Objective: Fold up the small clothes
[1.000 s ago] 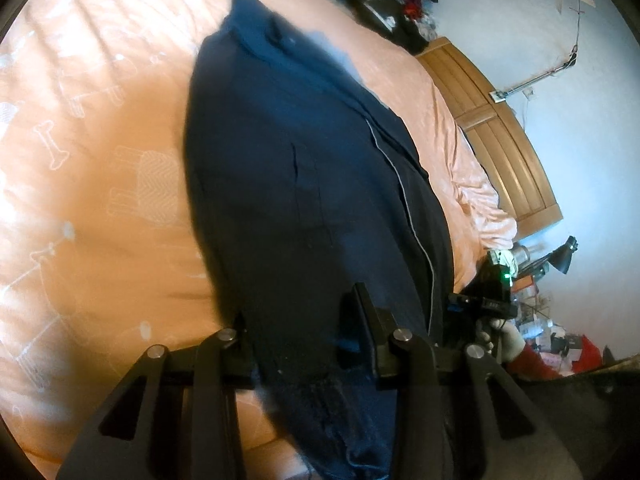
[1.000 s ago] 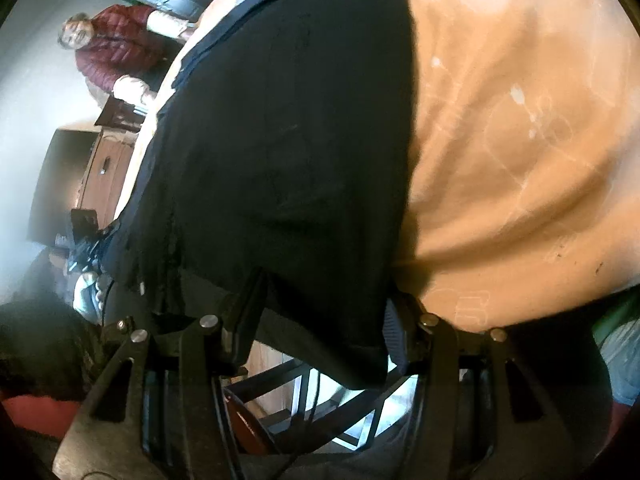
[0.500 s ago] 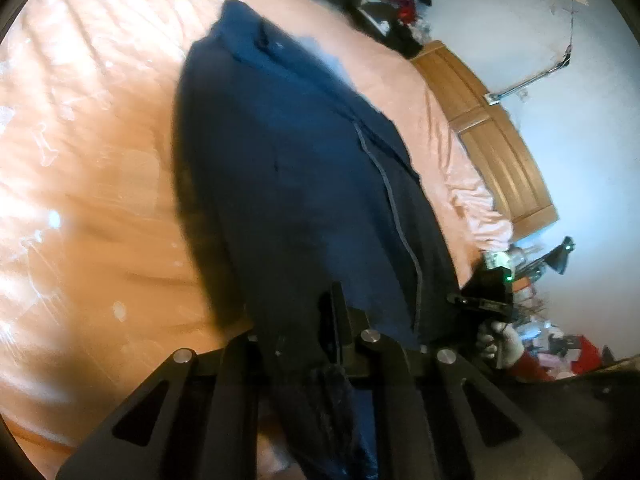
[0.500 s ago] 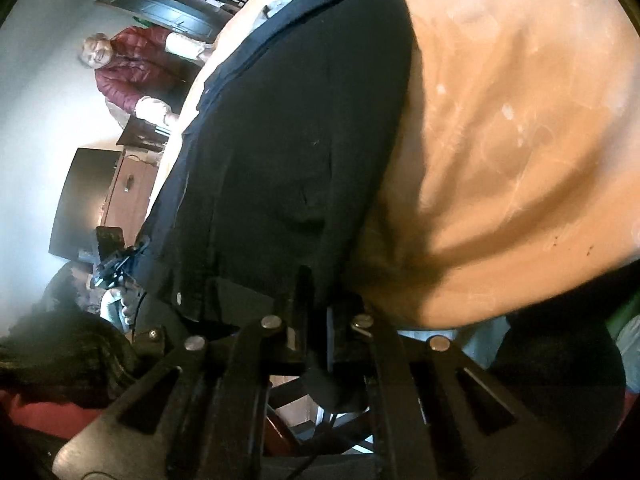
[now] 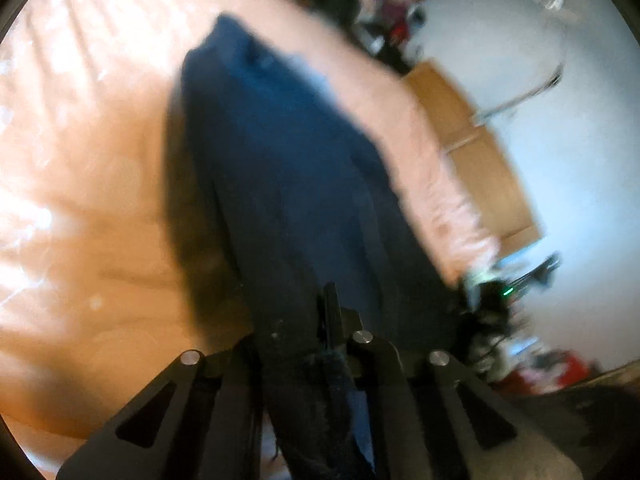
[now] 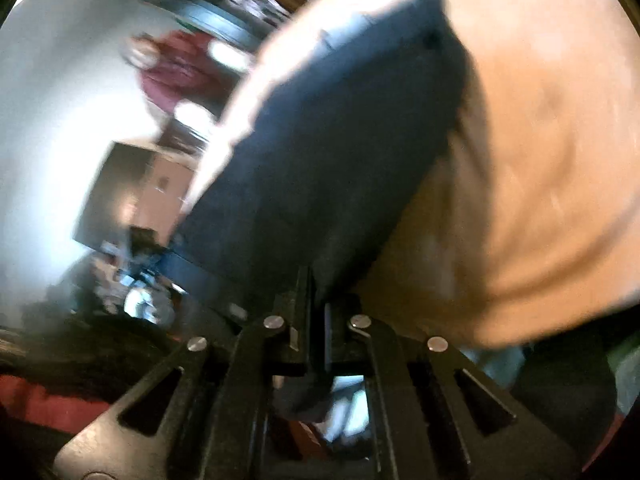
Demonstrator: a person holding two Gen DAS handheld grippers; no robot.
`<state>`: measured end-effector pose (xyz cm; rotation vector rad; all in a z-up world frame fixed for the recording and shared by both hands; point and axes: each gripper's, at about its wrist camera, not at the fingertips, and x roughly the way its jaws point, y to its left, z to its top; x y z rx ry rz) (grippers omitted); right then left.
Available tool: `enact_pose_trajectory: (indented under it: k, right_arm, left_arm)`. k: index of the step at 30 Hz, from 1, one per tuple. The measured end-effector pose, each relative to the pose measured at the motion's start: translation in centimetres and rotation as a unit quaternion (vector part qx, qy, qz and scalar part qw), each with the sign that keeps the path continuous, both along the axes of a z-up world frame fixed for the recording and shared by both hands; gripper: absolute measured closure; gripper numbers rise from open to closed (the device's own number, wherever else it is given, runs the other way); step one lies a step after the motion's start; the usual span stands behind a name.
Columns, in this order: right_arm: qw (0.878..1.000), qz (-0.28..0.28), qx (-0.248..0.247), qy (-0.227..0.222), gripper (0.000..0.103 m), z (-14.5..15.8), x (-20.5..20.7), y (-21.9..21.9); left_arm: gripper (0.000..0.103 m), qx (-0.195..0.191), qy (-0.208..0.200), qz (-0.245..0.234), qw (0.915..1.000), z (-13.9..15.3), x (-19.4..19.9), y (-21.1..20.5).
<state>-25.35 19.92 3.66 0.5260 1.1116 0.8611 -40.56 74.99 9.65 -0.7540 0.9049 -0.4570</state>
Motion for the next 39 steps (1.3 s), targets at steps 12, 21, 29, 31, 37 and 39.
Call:
enact_pose_trajectory:
  k: [12, 21, 29, 31, 37, 39]
  right_arm:
    - [0.991, -0.056, 0.109, -0.049, 0.099, 7.5, 15.8, 1.0]
    - [0.992, -0.109, -0.058, -0.006, 0.064, 0.7, 34.9, 2.9]
    - [0.99, -0.095, -0.106, -0.017, 0.046, -3.6, 36.2, 2.7]
    - [0.986, -0.086, -0.137, -0.028, 0.048, -4.6, 36.8, 3.8]
    - [0.973, -0.066, -0.208, -0.074, 0.047, -4.9, 36.9, 4.7]
    - [0.967, -0.06, -0.233, -0.084, 0.047, -4.9, 37.0, 5.1]
  left_arm:
    - [0.098, -0.101, -0.118, 0.054, 0.9864, 9.2, 11.3, 2.8]
    - [0.036, 0.049, 0.021, 0.106, 0.993, 2.3, 35.0, 6.2]
    - [0.027, 0.135, 0.021, 0.165, 0.9769, 0.2, 36.7, 9.1]
    - [0.027, 0.149, 0.011, 0.162, 0.9755, 0.1, 36.0, 8.7]
    - [0.026, 0.194, -0.003, 0.086, 0.9772, 0.2, 31.6, 3.4]
    - [0.026, 0.266, 0.045, 0.078, 0.9597, -1.7, 30.7, 2.4]
